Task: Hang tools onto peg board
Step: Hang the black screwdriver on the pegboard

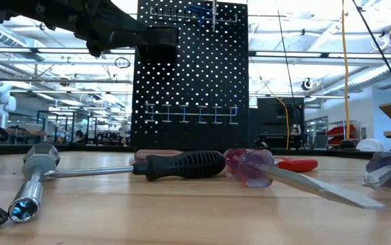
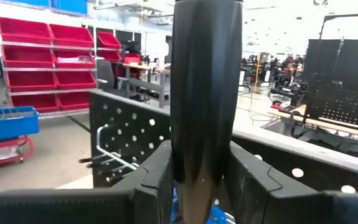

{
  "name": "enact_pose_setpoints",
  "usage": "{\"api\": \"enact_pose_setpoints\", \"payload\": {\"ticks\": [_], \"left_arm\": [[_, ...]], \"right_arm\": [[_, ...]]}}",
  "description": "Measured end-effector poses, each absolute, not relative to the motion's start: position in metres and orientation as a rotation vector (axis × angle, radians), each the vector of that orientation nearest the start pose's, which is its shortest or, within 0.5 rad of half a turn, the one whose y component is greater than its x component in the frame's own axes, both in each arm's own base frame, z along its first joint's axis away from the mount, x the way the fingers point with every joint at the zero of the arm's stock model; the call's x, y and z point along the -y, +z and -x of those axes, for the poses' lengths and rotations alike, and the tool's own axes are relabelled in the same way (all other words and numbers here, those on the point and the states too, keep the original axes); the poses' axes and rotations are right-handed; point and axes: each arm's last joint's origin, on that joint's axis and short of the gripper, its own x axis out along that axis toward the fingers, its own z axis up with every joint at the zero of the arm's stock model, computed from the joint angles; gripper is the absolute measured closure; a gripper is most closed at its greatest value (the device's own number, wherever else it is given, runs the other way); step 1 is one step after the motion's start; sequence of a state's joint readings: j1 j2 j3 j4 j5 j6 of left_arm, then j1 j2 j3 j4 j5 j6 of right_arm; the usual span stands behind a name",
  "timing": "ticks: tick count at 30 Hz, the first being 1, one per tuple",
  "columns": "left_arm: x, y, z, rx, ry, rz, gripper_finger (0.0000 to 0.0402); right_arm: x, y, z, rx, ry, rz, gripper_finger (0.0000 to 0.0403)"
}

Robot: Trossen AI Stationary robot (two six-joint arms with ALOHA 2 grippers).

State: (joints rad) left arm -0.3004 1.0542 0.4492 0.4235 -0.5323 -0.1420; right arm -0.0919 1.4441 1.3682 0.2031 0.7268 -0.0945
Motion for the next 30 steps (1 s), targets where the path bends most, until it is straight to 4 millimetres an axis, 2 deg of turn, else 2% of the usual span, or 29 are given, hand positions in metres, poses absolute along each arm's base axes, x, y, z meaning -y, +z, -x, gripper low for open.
{"api": "enact_pose_setpoints", "payload": {"ticks": [16,23,30], "left_arm": [[0.05,0.226,-0.211,-0.154,0.244,0.065,0.0209],[0.05,0.226,-0.211,-0.155,0.245,0.065,0.0209],[0.05,0.226,-0.211,-0.155,0.245,0.064,0.0209]], "right_arm": [[0.062,0.415,-0.319,0.056,-0.859,0.054,0.03],[0.064,0.401,-0.33,-0.005,-0.871,0.074,0.03],[0.065,0.399,-0.334,-0.01,-0.878,0.079,0.03]]}}
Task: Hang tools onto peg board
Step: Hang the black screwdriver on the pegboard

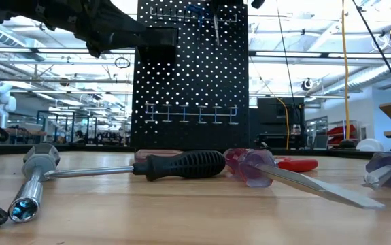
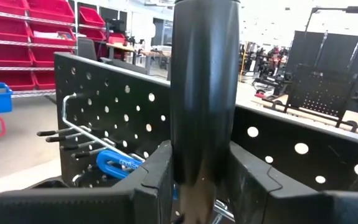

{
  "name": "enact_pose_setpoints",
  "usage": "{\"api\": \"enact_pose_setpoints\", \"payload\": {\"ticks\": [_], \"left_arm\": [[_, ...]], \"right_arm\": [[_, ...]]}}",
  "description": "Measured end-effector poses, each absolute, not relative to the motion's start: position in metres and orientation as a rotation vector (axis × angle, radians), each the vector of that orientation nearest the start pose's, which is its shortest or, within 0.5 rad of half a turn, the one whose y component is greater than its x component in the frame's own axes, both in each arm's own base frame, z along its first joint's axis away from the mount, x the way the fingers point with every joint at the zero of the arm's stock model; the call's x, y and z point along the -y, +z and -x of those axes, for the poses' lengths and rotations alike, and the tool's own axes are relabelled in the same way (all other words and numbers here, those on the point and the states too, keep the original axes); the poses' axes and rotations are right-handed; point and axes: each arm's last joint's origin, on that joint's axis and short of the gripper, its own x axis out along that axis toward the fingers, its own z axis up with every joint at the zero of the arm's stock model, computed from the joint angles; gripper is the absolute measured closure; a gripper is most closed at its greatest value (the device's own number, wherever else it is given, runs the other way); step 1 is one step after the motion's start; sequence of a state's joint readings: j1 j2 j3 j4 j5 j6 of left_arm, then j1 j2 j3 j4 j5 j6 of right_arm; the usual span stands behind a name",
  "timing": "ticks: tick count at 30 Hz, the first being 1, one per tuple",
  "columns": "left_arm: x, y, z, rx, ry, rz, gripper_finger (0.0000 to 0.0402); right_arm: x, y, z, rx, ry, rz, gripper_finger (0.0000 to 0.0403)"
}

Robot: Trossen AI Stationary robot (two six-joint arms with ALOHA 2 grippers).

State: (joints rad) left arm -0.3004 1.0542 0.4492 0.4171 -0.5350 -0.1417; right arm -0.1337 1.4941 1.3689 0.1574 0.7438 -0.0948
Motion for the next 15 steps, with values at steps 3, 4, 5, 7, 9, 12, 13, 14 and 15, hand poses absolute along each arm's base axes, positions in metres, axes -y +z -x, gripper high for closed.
{"api": "enact_pose_setpoints", "payload": {"ticks": [3,4,5,7,9,12,13,14,15], "left_arm": [[0.0499,0.2257,-0.2109,-0.155,0.246,0.064,0.0209],[0.0499,0.2257,-0.2109,-0.155,0.246,0.064,0.0209],[0.0499,0.2257,-0.2109,-0.155,0.246,0.064,0.0209],[0.0499,0.2257,-0.2109,-0.155,0.246,0.064,0.0209],[0.0499,0.2257,-0.2109,-0.155,0.246,0.064,0.0209],[0.0499,0.2257,-0.2109,-0.155,0.246,0.064,0.0209],[0.0499,0.2257,-0.2109,-0.155,0.246,0.064,0.0209],[0.0499,0.2256,-0.211,-0.156,0.246,0.064,0.0209],[0.0499,0.2257,-0.2109,-0.155,0.246,0.065,0.0209]], "right_arm": [[0.0648,0.3984,-0.3335,-0.013,-0.893,0.081,0.03],[0.0648,0.3983,-0.3335,-0.014,-0.896,0.082,0.03],[0.0648,0.3982,-0.3335,-0.014,-0.896,0.082,0.03],[0.0648,0.3981,-0.3336,-0.013,-0.896,0.079,0.03],[0.0648,0.3981,-0.3336,-0.015,-0.896,0.081,0.0293],[0.065,0.3966,-0.334,-0.025,-0.896,0.082,0.0232],[0.0651,0.3955,-0.3347,-0.029,-0.896,0.083,0.0211],[0.0651,0.3947,-0.3351,-0.032,-0.895,0.083,0.0193],[0.0651,0.3945,-0.335,-0.033,-0.897,0.083,0.0177]]}}
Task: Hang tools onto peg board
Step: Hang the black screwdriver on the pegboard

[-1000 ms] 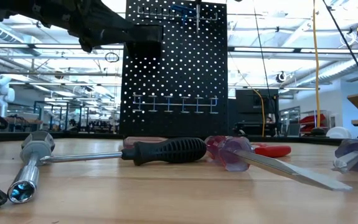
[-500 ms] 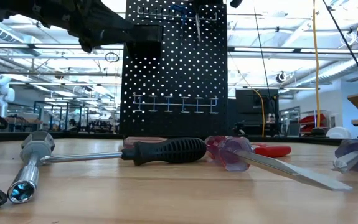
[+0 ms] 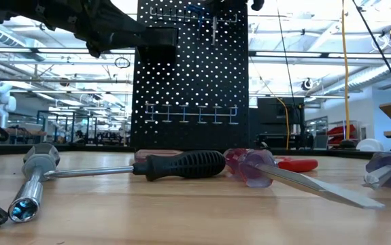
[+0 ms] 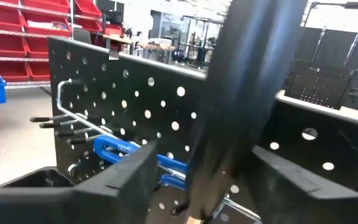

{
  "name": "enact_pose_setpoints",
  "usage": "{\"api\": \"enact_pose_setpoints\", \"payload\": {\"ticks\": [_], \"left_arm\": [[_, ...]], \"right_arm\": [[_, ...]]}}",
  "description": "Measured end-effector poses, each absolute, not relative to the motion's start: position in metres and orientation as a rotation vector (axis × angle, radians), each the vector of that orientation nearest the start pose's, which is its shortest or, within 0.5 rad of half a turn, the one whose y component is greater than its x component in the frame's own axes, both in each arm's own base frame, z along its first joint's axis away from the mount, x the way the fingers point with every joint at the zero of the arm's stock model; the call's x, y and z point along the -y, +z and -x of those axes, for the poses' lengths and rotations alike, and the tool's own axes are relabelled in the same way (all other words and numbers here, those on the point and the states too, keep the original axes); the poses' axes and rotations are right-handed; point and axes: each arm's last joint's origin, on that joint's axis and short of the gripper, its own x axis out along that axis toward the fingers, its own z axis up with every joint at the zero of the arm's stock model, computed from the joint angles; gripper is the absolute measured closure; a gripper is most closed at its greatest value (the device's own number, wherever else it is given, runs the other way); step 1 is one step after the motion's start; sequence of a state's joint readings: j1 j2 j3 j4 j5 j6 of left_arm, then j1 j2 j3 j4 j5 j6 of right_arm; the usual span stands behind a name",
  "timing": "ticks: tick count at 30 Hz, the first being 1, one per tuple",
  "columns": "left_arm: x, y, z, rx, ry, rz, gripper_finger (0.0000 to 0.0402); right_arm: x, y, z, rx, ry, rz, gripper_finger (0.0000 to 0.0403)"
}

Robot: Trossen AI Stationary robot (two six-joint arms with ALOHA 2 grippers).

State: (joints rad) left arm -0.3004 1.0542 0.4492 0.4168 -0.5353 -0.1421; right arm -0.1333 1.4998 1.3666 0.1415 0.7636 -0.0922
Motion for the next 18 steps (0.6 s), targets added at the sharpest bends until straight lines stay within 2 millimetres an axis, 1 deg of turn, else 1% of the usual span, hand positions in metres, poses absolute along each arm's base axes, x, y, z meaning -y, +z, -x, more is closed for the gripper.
{"api": "enact_pose_setpoints", "payload": {"ticks": [2,5,9,18], "left_arm": [[0.0499,0.2257,-0.2109,-0.155,0.246,0.064,0.0209],[0.0499,0.2257,-0.2109,-0.155,0.246,0.065,0.0209],[0.0499,0.2257,-0.2109,-0.155,0.246,0.065,0.0209],[0.0499,0.2257,-0.211,-0.156,0.246,0.064,0.0209]], "right_arm": [[0.0651,0.3954,-0.3347,-0.027,-0.899,0.082,0.0154],[0.0651,0.3954,-0.3346,-0.031,-0.899,0.089,0.0139],[0.065,0.3957,-0.3346,-0.037,-0.899,0.108,0.0137],[0.0636,0.396,-0.3334,-0.049,-0.897,0.117,0.0144]]}}
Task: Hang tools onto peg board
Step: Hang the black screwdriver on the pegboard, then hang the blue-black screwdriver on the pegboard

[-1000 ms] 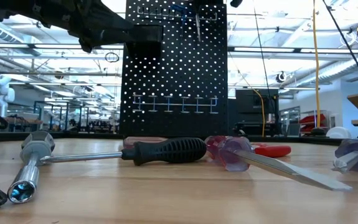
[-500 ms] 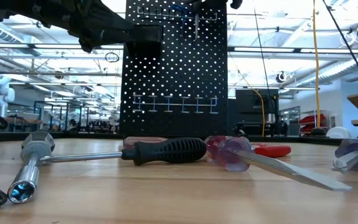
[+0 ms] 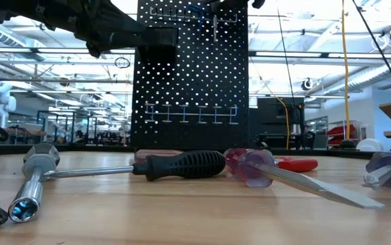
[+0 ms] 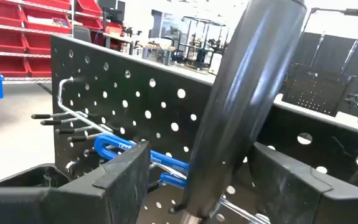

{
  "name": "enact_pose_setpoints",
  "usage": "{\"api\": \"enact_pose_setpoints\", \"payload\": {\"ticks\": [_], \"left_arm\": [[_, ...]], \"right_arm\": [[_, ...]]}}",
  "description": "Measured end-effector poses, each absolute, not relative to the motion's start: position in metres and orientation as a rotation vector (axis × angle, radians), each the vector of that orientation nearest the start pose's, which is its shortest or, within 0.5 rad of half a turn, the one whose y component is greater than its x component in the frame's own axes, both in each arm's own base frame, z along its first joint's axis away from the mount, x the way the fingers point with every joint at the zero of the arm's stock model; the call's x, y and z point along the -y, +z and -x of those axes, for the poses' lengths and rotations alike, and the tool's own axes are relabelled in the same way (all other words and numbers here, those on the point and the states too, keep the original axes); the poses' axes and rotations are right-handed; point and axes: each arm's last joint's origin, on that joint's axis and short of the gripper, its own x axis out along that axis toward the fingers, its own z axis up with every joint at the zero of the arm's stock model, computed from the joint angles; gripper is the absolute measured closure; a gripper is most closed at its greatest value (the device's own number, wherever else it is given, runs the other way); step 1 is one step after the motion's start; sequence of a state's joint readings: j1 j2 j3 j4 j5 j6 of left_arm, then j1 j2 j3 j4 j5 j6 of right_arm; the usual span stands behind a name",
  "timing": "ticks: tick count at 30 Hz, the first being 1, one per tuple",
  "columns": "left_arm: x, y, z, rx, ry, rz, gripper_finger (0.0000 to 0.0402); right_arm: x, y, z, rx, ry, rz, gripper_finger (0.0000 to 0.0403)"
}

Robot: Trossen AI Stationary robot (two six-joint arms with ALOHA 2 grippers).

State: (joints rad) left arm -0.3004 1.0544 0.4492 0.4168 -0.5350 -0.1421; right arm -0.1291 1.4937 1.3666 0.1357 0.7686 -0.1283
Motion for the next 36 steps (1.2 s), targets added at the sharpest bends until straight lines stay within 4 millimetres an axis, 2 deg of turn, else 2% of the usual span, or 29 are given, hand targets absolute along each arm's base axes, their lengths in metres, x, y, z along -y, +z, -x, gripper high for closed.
{"api": "enact_pose_setpoints", "payload": {"ticks": [7,15,19,25,30,36], "left_arm": [[0.05,0.226,-0.211,-0.156,0.237,0.068,0.0209],[0.051,0.226,-0.211,-0.151,0.233,0.071,0.0209],[0.052,0.227,-0.211,-0.15,0.2,0.071,0.0209],[0.056,0.226,-0.212,-0.166,0.049,0.061,0.0209],[0.057,0.226,-0.212,-0.17,0.009,0.063,0.0209],[0.062,0.224,-0.211,-0.195,-0.114,0.052,0.0209]], "right_arm": [[0.048,0.403,-0.327,-0.083,-0.969,0.201,0.0145],[0.015,0.407,-0.318,-0.109,-0.89,0.2,0.0144],[-0.006,0.402,-0.312,-0.142,-0.814,0.131,0.0144],[-0.041,0.38,-0.305,-0.278,-0.658,0.022,0.0144],[-0.07,0.359,-0.3,-0.375,-0.501,-0.069,0.0144],[-0.107,0.301,-0.291,-0.372,-0.402,-0.078,0.0144]]}}
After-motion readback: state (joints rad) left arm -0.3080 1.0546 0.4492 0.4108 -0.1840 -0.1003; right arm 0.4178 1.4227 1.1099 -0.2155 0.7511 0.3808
